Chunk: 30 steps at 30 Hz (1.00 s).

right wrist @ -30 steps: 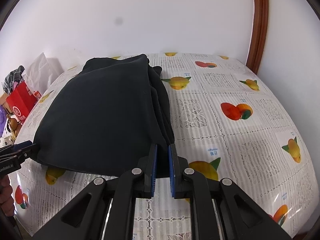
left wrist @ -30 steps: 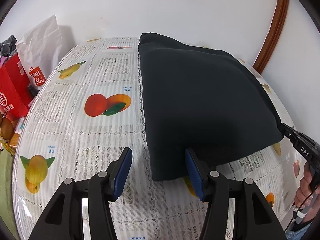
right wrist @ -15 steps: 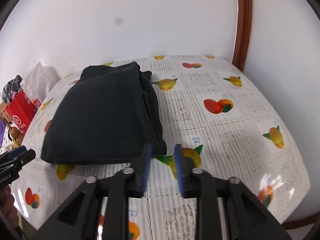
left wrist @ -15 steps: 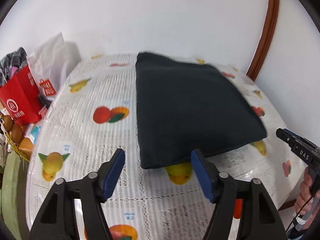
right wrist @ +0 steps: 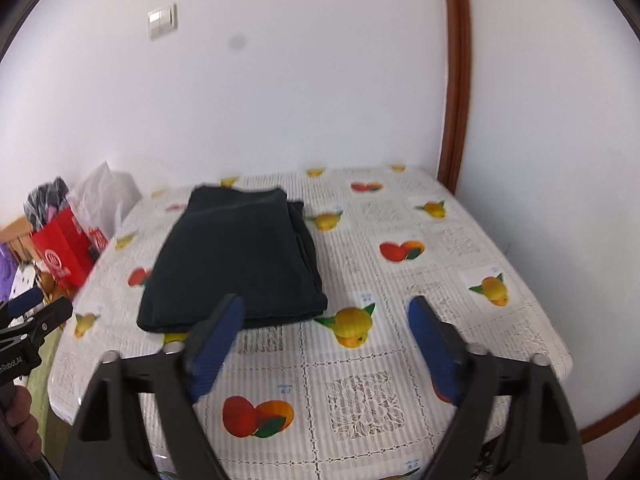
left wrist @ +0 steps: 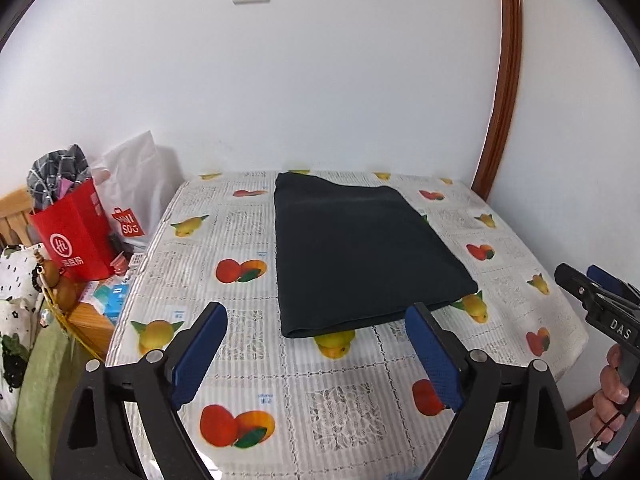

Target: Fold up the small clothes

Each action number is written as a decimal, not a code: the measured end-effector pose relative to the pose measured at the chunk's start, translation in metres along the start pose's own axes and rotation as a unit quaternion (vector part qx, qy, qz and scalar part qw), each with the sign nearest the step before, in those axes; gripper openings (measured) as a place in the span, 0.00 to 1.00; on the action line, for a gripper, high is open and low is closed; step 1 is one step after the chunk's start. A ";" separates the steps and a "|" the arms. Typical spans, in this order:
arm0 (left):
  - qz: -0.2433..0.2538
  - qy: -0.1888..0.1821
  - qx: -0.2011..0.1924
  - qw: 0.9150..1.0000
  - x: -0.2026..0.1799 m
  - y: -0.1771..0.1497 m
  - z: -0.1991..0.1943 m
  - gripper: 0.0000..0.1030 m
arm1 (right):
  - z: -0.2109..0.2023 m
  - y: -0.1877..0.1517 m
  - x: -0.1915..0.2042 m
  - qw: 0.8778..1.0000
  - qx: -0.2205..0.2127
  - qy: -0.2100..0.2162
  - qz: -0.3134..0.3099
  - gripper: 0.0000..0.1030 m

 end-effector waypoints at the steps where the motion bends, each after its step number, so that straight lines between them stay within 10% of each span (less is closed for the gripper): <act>1: 0.000 0.000 -0.002 1.000 -0.001 -0.001 -0.004 0.89 | -0.005 -0.002 -0.001 1.000 -0.003 -0.003 0.000 0.92; 30: 0.018 0.033 -0.010 0.999 -0.026 -0.013 -0.022 0.89 | -0.030 -0.026 -0.036 0.998 0.003 -0.067 0.012 0.97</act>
Point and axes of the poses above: each gripper's, at about its wrist camera, not at the fingertips, and z roughly the way its jaws point, x to its left, y to its top, the point moved 10 cm from there along z, roughly the way its jaws point, and after that the axes turned 12 degrees about x, right-handed, at the moved point
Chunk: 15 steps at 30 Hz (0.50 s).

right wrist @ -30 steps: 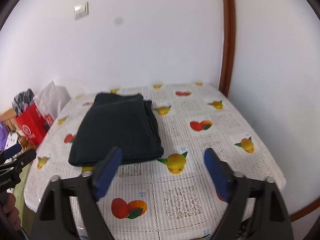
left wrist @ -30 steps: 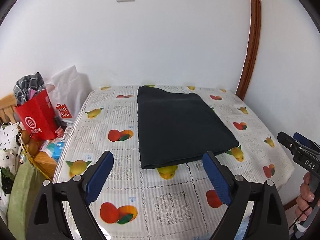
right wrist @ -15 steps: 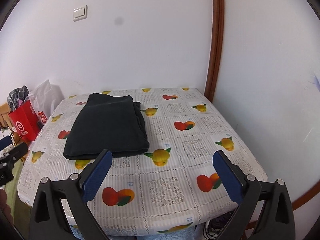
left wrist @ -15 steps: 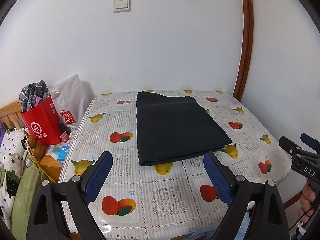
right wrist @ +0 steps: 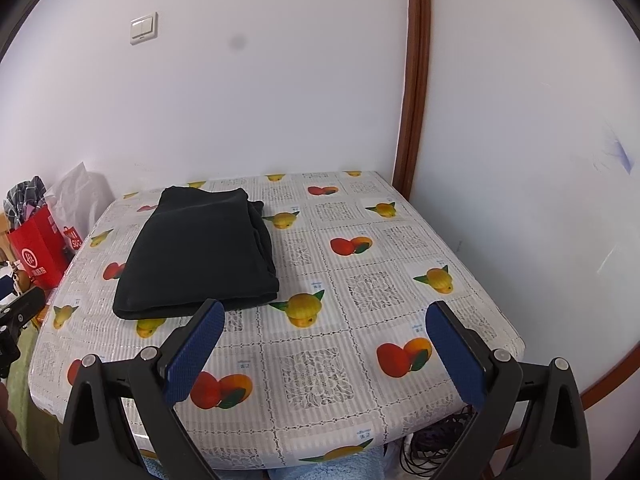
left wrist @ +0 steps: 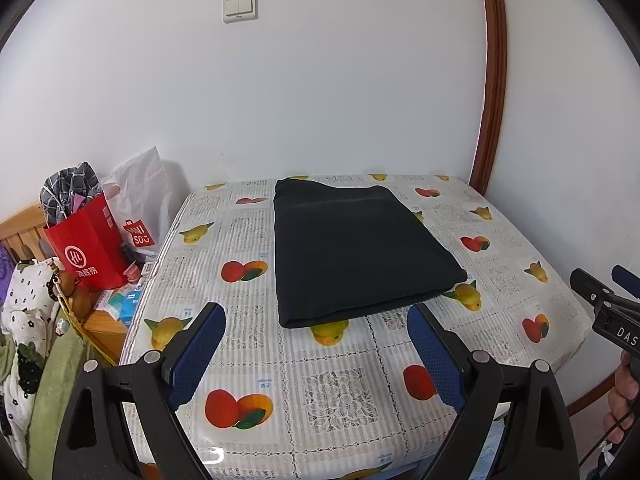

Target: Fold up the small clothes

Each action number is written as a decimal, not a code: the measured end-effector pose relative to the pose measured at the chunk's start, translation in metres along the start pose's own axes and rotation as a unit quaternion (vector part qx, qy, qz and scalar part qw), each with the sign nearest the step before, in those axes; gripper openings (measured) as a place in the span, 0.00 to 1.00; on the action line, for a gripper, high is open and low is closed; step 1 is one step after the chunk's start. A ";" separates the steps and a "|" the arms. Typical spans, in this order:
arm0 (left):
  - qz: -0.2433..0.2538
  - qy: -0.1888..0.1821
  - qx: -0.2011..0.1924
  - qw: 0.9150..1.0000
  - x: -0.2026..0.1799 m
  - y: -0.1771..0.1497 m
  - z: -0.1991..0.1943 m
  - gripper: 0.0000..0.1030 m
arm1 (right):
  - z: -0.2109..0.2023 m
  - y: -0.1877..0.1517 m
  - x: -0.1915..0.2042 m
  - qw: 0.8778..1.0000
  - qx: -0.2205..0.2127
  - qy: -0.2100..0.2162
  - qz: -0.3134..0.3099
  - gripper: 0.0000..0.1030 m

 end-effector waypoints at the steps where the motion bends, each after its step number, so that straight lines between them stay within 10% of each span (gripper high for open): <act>1: 0.001 0.000 0.001 1.000 0.000 0.000 0.000 0.89 | 0.000 0.000 0.000 1.000 0.000 -0.001 0.001 0.97; 15: -0.001 -0.003 0.001 1.000 -0.001 -0.002 0.002 0.89 | 0.000 -0.002 0.004 1.000 -0.001 -0.001 -0.001 0.97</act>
Point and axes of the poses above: each gripper's, at about its wrist camera, not at the fingertips, and z roughly the way its jaws point, x to its left, y to its top, the point moved 10 cm from there along z, roughly the way its jaws point, and after that the axes turned 12 degrees about x, right-handed, at the moved point
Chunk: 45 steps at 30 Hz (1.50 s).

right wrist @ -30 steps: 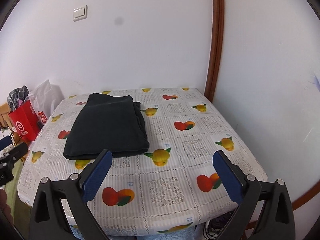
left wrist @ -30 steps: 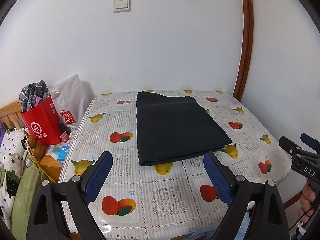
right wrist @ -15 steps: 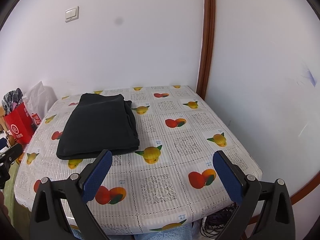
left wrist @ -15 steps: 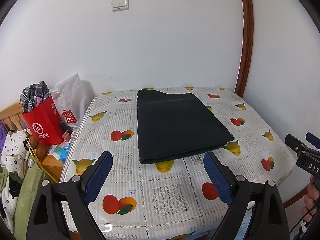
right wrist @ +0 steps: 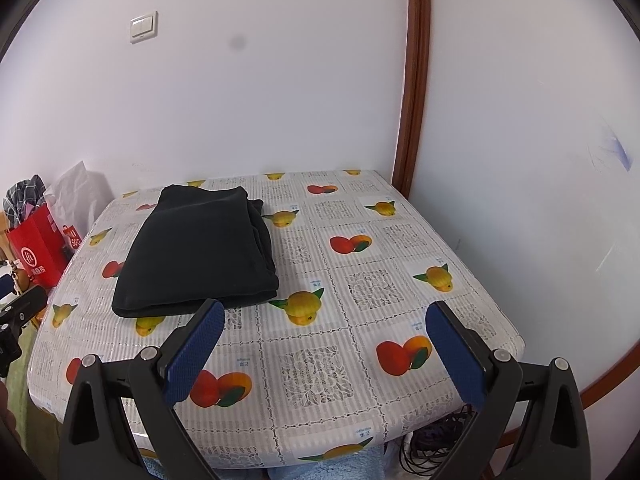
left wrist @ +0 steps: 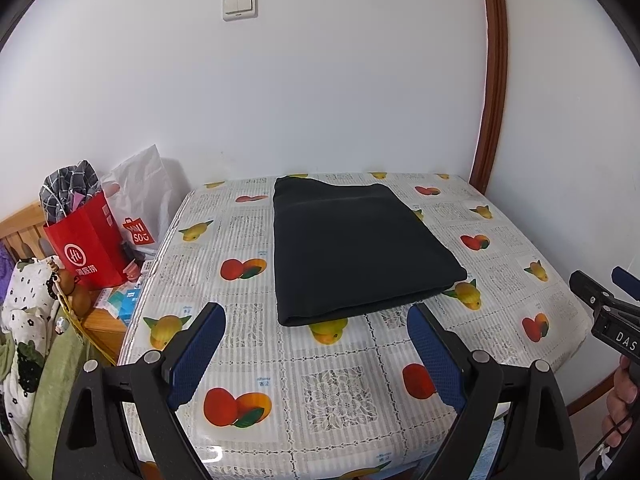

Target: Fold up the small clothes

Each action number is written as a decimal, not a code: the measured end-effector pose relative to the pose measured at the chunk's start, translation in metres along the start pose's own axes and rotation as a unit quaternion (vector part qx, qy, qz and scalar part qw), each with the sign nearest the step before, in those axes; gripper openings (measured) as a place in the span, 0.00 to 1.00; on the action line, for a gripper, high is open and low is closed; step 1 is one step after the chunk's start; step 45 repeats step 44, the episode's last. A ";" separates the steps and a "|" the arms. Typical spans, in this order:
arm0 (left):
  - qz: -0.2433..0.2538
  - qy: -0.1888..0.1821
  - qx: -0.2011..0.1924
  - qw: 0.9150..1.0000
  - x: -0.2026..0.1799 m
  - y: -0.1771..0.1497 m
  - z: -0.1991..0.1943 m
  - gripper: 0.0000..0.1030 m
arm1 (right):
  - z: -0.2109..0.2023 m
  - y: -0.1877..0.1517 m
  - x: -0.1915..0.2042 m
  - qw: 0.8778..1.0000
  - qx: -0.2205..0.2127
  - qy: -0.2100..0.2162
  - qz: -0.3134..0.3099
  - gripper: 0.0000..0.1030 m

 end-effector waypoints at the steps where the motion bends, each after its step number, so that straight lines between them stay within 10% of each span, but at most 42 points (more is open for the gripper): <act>1: 0.001 -0.001 0.001 1.000 0.000 0.000 0.000 0.89 | 0.000 0.000 0.000 1.000 0.000 -0.001 0.000 0.97; 45: -0.008 -0.001 0.007 1.000 0.003 -0.004 0.007 0.89 | 0.004 -0.003 0.010 1.000 0.002 -0.005 -0.010 0.97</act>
Point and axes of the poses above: each gripper's, at about its wrist camera, not at the fingertips, and z roughly the way its jaws point, x to its left, y to its top, the point moved 10 cm from there along z, roughly the way its jaws point, and after that the axes turned 12 degrees about x, right-handed, at the moved point
